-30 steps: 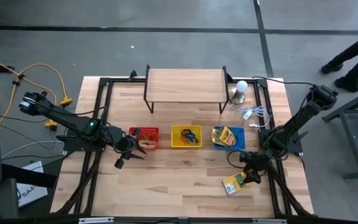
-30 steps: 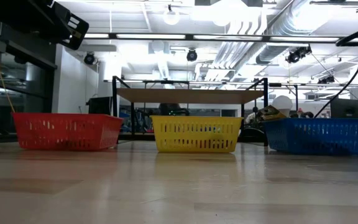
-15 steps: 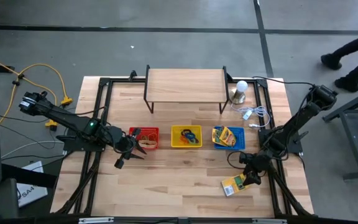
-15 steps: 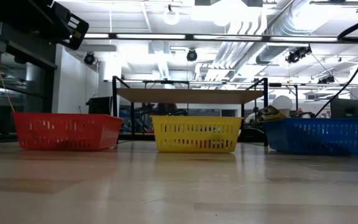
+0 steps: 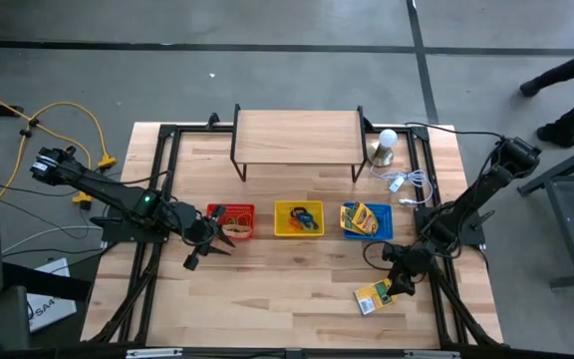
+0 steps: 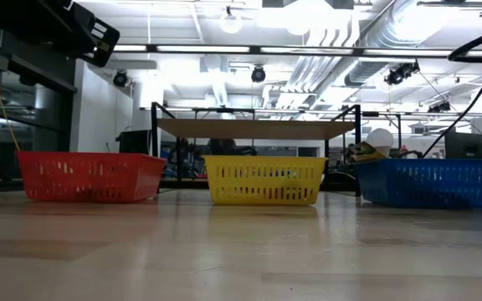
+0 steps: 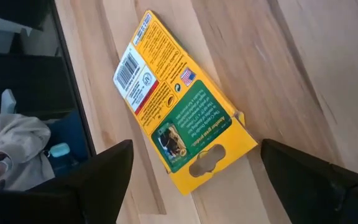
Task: Pick & Place Office Desk Supplies
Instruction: Put the box of crayons into the blue bin
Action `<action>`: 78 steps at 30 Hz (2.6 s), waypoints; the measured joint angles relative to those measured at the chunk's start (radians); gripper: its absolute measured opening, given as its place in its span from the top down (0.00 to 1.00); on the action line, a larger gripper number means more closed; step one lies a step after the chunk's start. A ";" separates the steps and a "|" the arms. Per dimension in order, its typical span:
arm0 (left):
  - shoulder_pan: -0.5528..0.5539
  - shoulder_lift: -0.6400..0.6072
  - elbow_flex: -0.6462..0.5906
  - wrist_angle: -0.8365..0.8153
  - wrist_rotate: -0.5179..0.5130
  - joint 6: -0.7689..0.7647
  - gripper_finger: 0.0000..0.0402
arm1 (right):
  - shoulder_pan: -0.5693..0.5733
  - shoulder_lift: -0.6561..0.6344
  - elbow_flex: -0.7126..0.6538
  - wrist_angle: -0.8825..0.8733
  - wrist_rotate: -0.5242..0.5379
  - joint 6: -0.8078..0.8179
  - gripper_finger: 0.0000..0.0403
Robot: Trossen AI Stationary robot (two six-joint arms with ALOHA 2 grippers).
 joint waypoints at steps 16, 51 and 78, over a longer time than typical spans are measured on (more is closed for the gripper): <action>0.000 0.000 0.000 0.000 0.000 0.000 0.75 | 0.000 0.019 -0.001 0.015 -0.003 0.058 0.31; 0.000 0.000 0.000 0.000 0.000 0.000 0.75 | -0.023 0.168 -0.001 0.224 -0.034 0.090 0.42; 0.000 0.000 0.000 0.000 0.000 0.000 0.75 | -0.024 0.169 -0.002 0.193 0.092 0.107 0.72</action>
